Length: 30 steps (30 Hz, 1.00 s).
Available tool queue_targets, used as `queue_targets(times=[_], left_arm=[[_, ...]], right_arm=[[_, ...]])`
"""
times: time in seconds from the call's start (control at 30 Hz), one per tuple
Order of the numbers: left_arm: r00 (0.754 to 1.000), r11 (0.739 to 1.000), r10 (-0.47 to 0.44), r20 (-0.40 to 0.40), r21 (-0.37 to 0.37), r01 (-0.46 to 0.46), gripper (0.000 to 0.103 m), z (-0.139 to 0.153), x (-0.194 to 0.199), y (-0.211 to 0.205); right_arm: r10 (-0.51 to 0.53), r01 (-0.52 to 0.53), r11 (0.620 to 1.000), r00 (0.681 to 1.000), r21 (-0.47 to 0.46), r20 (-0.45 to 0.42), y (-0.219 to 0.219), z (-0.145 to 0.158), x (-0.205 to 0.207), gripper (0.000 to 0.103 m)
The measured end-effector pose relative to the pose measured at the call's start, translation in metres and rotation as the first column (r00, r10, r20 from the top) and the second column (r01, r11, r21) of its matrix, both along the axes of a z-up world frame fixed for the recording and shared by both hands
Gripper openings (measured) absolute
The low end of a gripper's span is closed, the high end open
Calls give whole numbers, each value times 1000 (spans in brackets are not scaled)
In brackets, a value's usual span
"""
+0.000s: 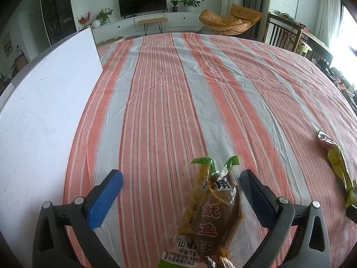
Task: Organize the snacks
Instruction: 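Grasp the yellow-and-red sausage packet with the right tool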
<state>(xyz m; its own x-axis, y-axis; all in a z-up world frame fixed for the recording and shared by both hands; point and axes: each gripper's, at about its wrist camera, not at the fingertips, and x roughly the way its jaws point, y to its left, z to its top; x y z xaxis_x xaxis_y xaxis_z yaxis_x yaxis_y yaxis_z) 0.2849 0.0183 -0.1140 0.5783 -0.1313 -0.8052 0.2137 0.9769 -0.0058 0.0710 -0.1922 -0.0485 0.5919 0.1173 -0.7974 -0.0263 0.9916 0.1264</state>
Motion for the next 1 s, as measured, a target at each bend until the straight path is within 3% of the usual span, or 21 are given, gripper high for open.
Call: queue_targets(times=[0.13,0.33,0.43,0.5,0.6,0.67,0.8,0.83,0.9,0.97,1.0], left_arm=[[1000,1000,0,0,0,0,103,0,0,0],[1000,1000,-25,-18,-3,25,103,0,2,0],[977,992,-120,-176,14,124,103,4,7,3],[955,991,-135,-265,-29,132,103,8,7,10],[948,986,-144,-283,-118,115,103,15,5,17],[947,984,-169,-273,-94,148,101,16,-1,11],[941,961,-245,-235,71,268,83,9,-24,-15],[942,960,-256,-218,60,275,72,10,-27,-16],[949,965,-248,-197,32,259,61,15,-30,-16],[953,965,-249,-173,40,259,59,17,-35,-15],[956,966,-250,-155,32,258,59,18,-39,-12]], right_arm=[[-14,15,998,1000,58,-23,-17,3,-4,80],[-35,35,999,999,9,9,-15,-1,-19,82],[-11,11,1000,1000,19,-24,-18,0,-17,82],[9,-3,996,997,89,-75,-29,4,-16,82],[8,9,985,995,170,-100,-46,16,-6,82],[14,6,985,994,174,-111,-49,28,17,82],[82,-57,985,985,165,-153,-26,32,61,82],[99,-72,986,980,150,-174,-18,27,73,82],[111,-89,990,969,109,-219,-3,14,89,81],[119,-113,993,961,40,-250,11,4,97,75],[106,-117,993,965,-33,-239,17,4,95,50]])
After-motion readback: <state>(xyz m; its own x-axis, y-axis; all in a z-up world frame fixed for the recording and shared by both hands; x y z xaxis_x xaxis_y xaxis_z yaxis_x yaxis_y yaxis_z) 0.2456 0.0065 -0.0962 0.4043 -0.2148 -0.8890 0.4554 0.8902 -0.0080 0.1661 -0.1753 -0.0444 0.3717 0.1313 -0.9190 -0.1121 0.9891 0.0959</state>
